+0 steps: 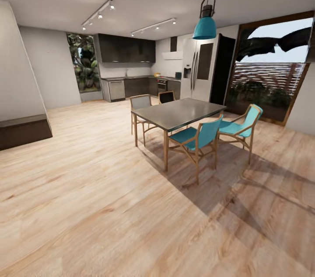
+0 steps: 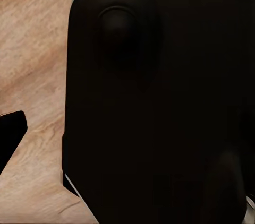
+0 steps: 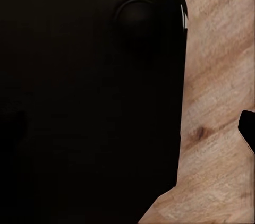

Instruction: In the kitchen, take the popcorn bag from the countertop, put it into the microwave, and heat it until the popcorn is cooked so the cooked popcorn ends up inside the bag.

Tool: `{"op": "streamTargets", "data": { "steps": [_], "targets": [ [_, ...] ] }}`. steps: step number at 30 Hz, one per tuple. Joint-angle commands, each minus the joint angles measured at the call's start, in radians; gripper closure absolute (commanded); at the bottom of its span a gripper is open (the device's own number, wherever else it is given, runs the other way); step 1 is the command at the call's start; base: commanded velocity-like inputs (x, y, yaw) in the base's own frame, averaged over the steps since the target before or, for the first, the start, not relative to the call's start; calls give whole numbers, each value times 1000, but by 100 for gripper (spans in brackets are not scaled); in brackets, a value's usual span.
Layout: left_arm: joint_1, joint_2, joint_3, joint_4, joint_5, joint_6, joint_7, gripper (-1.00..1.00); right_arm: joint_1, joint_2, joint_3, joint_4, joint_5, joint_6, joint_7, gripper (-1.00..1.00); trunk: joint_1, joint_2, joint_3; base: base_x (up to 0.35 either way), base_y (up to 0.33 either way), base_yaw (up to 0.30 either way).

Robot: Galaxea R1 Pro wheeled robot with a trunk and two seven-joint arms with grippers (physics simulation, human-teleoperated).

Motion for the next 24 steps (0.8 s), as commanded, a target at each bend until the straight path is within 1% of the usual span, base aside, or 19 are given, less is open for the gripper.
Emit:
{"op": "streamTargets", "data": {
  "steps": [1, 4, 8, 11, 12, 14, 24],
  "targets": [
    [0, 0, -1, -1, 9, -1, 0, -100, 0, 0, 0, 1, 0, -5, -1, -100, 0, 0, -1, 0, 0, 269],
    [0, -2, 1, -1, 14, -1, 0, -100, 0, 0, 0, 1, 0, -5, -1, -100, 0, 0, -1, 0, 0, 269],
    [0, -12, 5, -12, 15, -3, -1, -100, 0, 0, 0, 1, 0, -5, -1, -100, 0, 0, -1, 0, 0, 269],
    [0, -14, 6, -16, 16, -3, -1, -100, 0, 0, 0, 1, 0, -5, -1, -100, 0, 0, -1, 0, 0, 269],
    [0, -21, 9, -17, 16, -3, -1, -100, 0, 1, 0, 1, 0, -5, -1, -100, 0, 0, -1, 0, 0, 269],
    [0, -23, 9, -16, 16, -3, -1, -100, 0, 0, 0, 1, 0, -5, -1, -100, 0, 0, -1, 0, 0, 269],
    [0, -25, 10, -16, 16, -4, -7, -100, 0, 0, 0, 1, 3, -5, 0, -100, 0, 0, -1, 0, 0, 269]
  ]
}}
